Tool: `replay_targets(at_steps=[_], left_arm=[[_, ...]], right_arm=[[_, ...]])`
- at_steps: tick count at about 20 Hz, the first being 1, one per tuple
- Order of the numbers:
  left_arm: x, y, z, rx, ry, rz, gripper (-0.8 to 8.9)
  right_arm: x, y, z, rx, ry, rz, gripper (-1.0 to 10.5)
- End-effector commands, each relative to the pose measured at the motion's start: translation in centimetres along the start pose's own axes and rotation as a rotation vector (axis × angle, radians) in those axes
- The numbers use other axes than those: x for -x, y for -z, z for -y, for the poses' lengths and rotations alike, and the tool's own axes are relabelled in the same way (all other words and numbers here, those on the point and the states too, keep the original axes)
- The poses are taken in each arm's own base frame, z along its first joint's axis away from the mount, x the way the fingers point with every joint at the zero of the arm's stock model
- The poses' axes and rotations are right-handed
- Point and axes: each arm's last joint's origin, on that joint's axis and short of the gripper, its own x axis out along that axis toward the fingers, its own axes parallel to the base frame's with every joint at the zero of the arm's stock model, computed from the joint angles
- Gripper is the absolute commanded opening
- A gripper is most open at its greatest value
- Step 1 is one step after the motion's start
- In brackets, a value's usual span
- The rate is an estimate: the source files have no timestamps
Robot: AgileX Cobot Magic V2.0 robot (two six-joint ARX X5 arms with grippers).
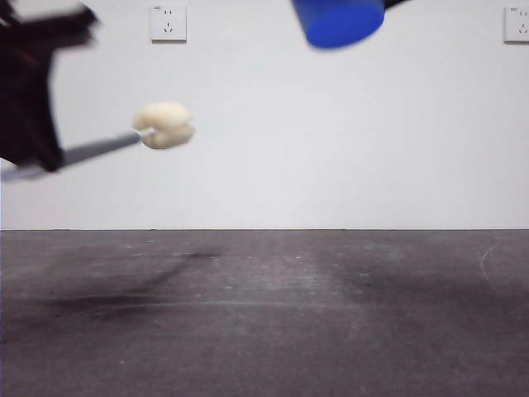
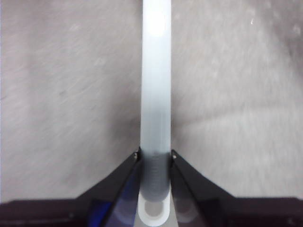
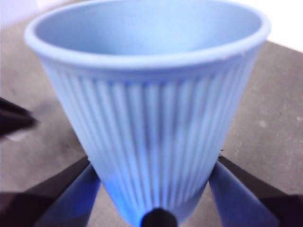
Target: Pick up the cup brush,pick up the cup,insert the brush into the cup,clean the cup,put the cup brush back,put the cup back to the fixed position on the table
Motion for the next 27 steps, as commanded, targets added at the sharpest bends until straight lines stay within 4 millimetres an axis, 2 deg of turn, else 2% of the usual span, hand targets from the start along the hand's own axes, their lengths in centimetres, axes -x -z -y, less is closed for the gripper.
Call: replay_targets(at_steps=[1,3,7,12,17,23,24,25,27], left_arm=[[-2.6,0.2,0.6,0.026,-0.046,-0.049,-0.09],[-4.5,0.5,1.1,0.032,-0.070,-0.084,-0.09],[-7.0,0.8,1.9,0.040,-0.081,-0.090,-0.09],[-10.0,1.5,1.3,0.055,-0.128,-0.163,-0.09],[-11.4,1.8,1.4,0.064,-0.113,-0.183,-0.09],[-11.6,2.0,1.4,0.057,-0.118,-0.194,0.00],[-11.6,2.0,1.4,0.057,-0.113,-0.198,0.23],[-11.6,2.1,1.4,0.059,-0.094,-0.212,1.27],[-11.6,2.1,1.5,0.062,-0.074,-0.224,3.96]], right_arm=[[1.6,-0.6,0.5,-0.051,-0.008,0.067,-0.1],[3.2,-0.8,1.0,-0.071,-0.013,0.118,-0.1],[5.9,-0.8,2.0,-0.094,-0.019,0.176,-0.1],[7.9,-0.1,2.8,-0.095,-0.016,0.178,-0.1],[8.3,0.0,3.0,-0.098,-0.017,0.187,-0.1],[8.2,0.0,2.9,-0.096,-0.018,0.182,-0.1],[8.2,0.0,2.9,-0.096,-0.018,0.182,-0.1],[8.2,0.0,2.9,-0.096,-0.018,0.182,-0.1],[8.2,0.0,2.9,-0.097,-0.019,0.182,-0.1]])
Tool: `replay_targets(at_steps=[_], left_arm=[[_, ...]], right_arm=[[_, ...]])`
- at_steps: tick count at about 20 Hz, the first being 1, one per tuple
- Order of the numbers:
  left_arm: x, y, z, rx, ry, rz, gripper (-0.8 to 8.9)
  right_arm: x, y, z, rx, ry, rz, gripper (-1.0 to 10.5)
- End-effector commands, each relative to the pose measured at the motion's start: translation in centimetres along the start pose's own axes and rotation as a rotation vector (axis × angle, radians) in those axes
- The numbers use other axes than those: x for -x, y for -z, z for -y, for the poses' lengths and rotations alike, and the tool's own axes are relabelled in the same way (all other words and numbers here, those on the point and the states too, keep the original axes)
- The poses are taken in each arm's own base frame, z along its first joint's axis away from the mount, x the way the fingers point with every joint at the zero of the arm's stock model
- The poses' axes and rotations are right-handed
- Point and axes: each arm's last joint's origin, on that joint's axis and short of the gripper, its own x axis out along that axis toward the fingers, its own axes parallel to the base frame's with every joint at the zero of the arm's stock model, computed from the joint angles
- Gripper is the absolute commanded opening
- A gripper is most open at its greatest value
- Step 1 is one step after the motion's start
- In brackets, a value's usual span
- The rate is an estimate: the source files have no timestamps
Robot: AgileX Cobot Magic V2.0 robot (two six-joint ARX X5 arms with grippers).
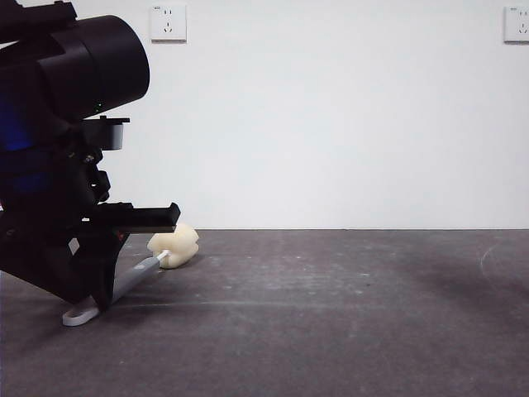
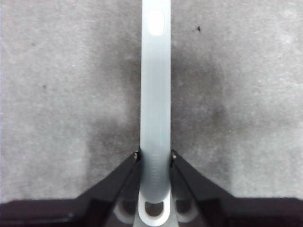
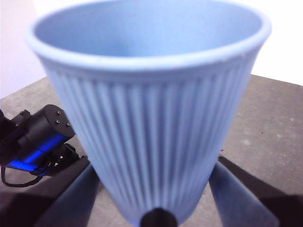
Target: Pick up the cup brush,pick up the cup,insert the brush into the cup,clean the cup,put the cup brush back,put the cup back to the fixed position on the table
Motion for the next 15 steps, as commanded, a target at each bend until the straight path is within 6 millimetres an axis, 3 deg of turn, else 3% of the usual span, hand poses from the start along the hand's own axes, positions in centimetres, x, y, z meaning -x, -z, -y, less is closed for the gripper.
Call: replay_targets(at_steps=[1,6,9,12,15], left_arm=[[-0.3,0.3,0.0,0.004,0.015,-0.024,4.11],[-0.2,0.4,-0.1,-0.003,0.026,-0.048,4.12],[1.0,0.2,-0.4,-0.002,0.034,-0.038,4.12],[4.0,-0.6,-0.9,-0.009,0.082,0.046,4.12],[7.8,-1.0,-2.1,-0.010,0.127,0.140,4.12]], right_arm=[[0.1,-0.2,0.0,-0.017,-0.002,0.014,-0.1],[0.0,-0.2,-0.1,-0.021,-0.002,0.009,-0.1],[-1.3,0.0,-0.5,-0.003,0.005,-0.031,-0.1],[-4.5,0.3,-1.6,0.058,0.001,-0.035,-0.1],[-8.4,1.9,-2.3,0.078,0.028,-0.089,-0.1]])
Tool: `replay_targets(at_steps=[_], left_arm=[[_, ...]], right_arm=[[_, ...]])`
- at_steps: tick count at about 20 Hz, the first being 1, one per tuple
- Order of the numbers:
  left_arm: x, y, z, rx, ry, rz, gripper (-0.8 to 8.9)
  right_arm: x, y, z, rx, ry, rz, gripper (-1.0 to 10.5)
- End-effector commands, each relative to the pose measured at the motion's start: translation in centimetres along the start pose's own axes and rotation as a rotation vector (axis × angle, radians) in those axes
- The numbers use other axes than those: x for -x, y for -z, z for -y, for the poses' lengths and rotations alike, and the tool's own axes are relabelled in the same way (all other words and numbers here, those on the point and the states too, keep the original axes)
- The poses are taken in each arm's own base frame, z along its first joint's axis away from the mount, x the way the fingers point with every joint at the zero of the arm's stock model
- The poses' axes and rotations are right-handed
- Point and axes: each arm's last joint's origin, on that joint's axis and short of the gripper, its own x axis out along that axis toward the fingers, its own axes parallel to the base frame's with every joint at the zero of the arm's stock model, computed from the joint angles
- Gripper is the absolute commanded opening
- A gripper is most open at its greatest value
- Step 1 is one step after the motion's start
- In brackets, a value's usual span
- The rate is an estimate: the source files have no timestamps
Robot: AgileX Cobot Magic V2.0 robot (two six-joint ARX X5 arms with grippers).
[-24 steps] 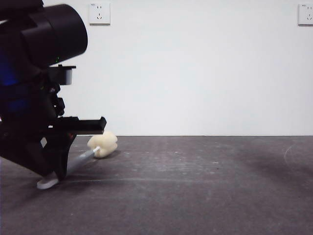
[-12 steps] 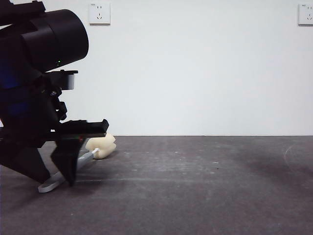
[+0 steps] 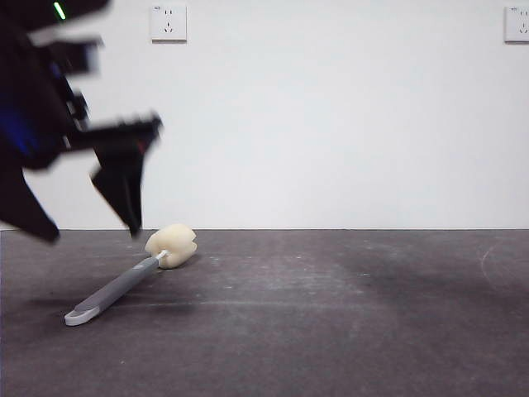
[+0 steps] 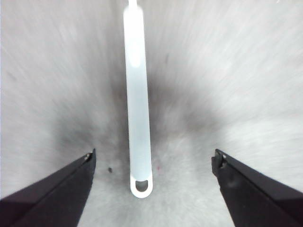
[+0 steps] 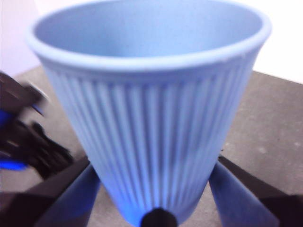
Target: Pick up the cup brush,pick up the cup,insert the brush into the cup,clean the cup,put the cup brush back,put the cup back to the fixed position on the table
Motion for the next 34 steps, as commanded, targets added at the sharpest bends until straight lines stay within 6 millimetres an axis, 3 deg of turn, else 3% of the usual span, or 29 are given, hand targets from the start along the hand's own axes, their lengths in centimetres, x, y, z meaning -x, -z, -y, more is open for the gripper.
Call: replay_targets(at_steps=[1,5,9,16,27,34], left_arm=[[3.2,-0.2,-0.9,-0.036,0.028,0.074,4.12],[8.0,0.3,-2.6,-0.025,0.075,0.166,4.12],[10.9,1.4,-4.0,-0.007,0.106,0.224,4.09],[12.0,2.7,-5.1,-0.022,0.083,0.174,4.09],[12.0,2.7,-5.1,-0.020,0.083,0.177,4.09],[12.0,2.7,-5.1,-0.019,0.083,0.180,4.09]], right_arm=[[-3.2,2.1,-0.4,0.035,0.029,-0.052,-0.1],[-7.7,6.4,-0.1,-0.011,0.086,-0.036,-0.1],[-10.9,10.7,1.0,-0.048,0.150,-0.079,-0.1],[-16.2,15.5,2.9,-0.090,0.216,-0.125,-0.1],[-18.4,18.8,6.8,-0.131,0.221,-0.142,-0.1],[-18.2,20.0,6.8,-0.139,0.198,-0.261,0.2]])
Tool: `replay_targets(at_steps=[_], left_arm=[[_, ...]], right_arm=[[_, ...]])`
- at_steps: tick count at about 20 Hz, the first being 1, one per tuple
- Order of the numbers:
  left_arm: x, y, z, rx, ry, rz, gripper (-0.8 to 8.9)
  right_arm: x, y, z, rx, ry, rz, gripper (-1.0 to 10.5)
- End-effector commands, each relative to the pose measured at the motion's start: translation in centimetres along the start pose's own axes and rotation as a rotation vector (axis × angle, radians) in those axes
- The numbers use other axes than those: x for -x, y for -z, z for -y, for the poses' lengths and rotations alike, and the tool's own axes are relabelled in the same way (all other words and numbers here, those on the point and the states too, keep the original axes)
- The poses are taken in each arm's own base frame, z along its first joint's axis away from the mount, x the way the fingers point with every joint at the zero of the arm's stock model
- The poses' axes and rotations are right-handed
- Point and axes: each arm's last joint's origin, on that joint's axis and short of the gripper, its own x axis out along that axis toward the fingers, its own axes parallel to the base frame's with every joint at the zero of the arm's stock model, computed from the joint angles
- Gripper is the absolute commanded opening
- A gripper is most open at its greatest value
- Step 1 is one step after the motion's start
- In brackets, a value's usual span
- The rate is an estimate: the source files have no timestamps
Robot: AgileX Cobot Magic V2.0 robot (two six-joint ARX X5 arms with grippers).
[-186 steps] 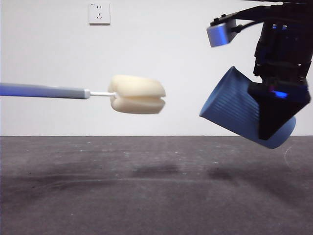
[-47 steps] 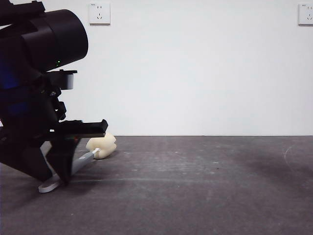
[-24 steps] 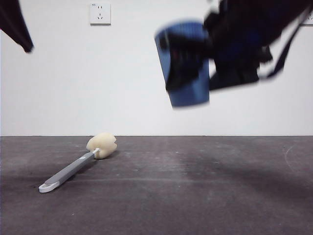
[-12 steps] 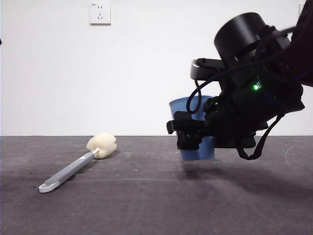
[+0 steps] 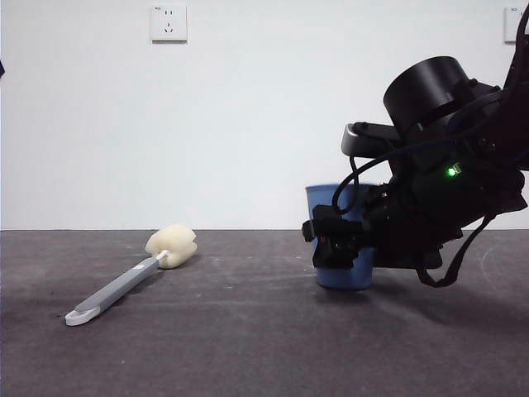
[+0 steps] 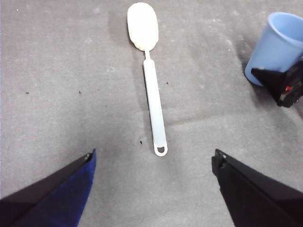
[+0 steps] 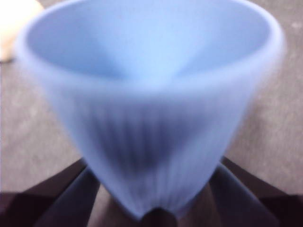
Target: Pick up the cup brush,pick up the cup,insert the brush into the cup,clean the cup,put the cup brush back,put the cup back to the fixed position on the table
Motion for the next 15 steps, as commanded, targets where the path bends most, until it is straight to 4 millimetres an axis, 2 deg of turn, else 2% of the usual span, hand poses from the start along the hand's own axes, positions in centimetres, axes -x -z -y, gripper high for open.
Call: replay_targets(at_steps=[1,3,5,7,10,11,15], left_arm=[[-0.1,0.1,0.0,-0.010,-0.002,0.004,4.09],[-0.1,0.1,0.0,-0.010,-0.002,0.004,4.09],[-0.1,0.1,0.0,-0.010,-0.002,0.004,4.09],[-0.1,0.1,0.0,-0.009,-0.002,0.004,4.09],[-0.1,0.1,0.0,-0.010,-0.002,0.004,4.09],[-0.1,0.1,0.0,-0.010,-0.002,0.004,4.09],[-0.1,0.1,0.0,-0.010,-0.001,0.003,4.09]], right_arm=[[0.0,1.6,-0.1,0.014,0.000,-0.113,0.8],[0.0,1.7,-0.1,0.016,0.002,-0.124,2.2],[0.1,1.5,-0.1,0.015,0.001,-0.120,3.2],[0.2,1.5,-0.1,0.016,0.002,-0.132,3.3],[0.7,1.2,0.0,0.020,0.007,-0.155,5.2],[1.0,0.9,0.0,0.020,0.007,-0.155,5.5],[2.5,-0.9,0.1,0.013,0.004,-0.125,5.5]])
